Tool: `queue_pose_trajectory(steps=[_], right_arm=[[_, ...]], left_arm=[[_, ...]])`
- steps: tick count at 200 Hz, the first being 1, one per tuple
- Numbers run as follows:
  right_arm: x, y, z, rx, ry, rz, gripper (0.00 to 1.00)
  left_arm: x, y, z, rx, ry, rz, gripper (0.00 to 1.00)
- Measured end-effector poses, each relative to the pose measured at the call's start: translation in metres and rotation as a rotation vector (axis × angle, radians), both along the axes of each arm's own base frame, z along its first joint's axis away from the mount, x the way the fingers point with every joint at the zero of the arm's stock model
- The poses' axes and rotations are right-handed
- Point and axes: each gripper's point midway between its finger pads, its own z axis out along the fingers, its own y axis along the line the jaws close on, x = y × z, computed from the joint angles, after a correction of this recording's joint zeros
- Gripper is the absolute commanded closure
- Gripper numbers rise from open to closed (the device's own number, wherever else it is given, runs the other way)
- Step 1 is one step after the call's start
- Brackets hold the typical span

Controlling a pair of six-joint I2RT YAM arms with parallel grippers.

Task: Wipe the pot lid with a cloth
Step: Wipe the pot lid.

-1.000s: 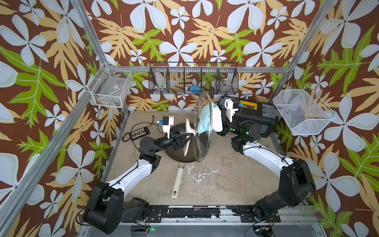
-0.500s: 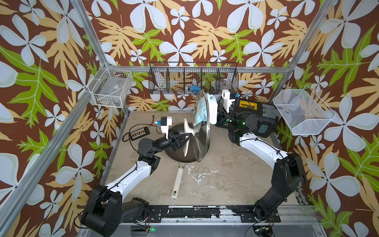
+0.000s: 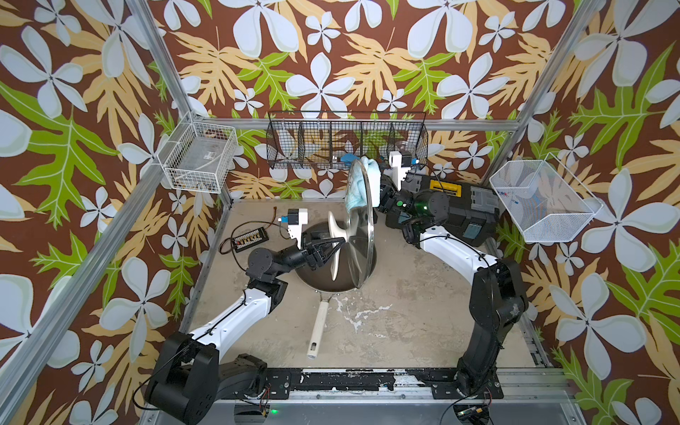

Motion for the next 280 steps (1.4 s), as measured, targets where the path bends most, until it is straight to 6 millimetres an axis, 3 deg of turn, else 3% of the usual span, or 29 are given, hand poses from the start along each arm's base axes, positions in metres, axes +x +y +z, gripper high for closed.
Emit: queue_pose_trajectory(steps=[64, 132, 180, 215, 280], right_arm=[[0.031, 0.011, -0.04, -0.001, 0.1, 0.022, 1.0], [0.033, 0.01, -0.08, 0.004, 0.21, 0.06, 1.0], [0.013, 0.008, -0.115, -0.021, 0.315, 0.107, 1.0], [-0.006, 0.007, -0.133, -0.056, 0.39, 0.138, 1.0], [-0.062, 0.002, -0.138, -0.116, 0.427, 0.213, 1.0]], left_arm=[[0.003, 0.001, 0.003, 0.005, 0.02, 0.015, 1.0], [0.002, 0.001, 0.015, 0.016, -0.034, 0.027, 1.0], [0.003, -0.001, 0.026, 0.018, -0.093, 0.036, 1.0], [0.009, -0.002, 0.022, 0.024, -0.094, 0.05, 1.0], [0.02, 0.004, 0.013, 0.063, -0.104, 0.154, 1.0]])
